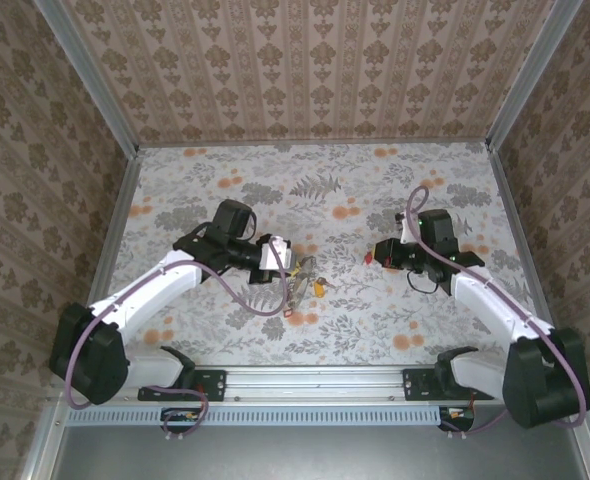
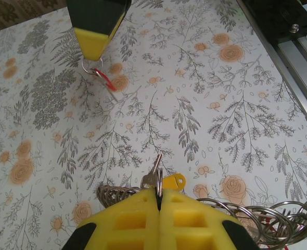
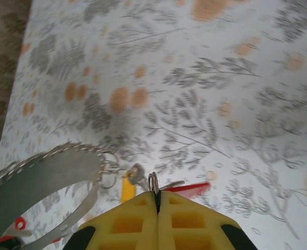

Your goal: Put the keys on the keyring

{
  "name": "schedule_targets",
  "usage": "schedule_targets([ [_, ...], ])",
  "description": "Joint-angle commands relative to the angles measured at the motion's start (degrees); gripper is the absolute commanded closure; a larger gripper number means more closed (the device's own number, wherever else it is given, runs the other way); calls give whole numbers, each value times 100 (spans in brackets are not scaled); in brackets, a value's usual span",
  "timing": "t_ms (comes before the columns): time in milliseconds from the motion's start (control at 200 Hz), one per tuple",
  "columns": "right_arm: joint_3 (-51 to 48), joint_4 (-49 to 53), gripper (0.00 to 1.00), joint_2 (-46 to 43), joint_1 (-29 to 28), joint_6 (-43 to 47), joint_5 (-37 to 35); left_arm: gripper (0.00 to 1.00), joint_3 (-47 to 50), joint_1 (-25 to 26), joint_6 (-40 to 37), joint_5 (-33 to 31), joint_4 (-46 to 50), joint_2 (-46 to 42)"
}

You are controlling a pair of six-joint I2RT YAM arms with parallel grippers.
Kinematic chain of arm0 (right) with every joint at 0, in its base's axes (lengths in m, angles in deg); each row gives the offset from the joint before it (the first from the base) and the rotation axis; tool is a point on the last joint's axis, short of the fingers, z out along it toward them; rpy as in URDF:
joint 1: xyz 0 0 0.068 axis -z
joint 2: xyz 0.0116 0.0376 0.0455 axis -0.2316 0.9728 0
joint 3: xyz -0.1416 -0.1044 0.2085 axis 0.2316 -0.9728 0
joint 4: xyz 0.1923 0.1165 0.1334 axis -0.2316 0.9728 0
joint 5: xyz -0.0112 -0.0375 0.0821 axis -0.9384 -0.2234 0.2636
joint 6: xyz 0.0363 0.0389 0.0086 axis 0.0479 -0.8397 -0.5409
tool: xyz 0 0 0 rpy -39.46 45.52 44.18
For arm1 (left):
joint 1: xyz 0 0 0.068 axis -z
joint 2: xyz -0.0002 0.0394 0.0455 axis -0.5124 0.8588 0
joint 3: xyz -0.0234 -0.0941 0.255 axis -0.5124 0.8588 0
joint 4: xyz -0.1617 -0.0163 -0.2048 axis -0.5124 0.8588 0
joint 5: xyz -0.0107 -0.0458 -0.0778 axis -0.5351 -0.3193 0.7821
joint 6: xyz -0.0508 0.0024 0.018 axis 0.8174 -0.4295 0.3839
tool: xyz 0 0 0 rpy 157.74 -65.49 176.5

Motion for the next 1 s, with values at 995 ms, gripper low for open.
schedule_targets([
  [995, -474, -2391, 100, -602, -2810, 7584, -735, 100, -500, 237, -399, 656, 520, -33],
])
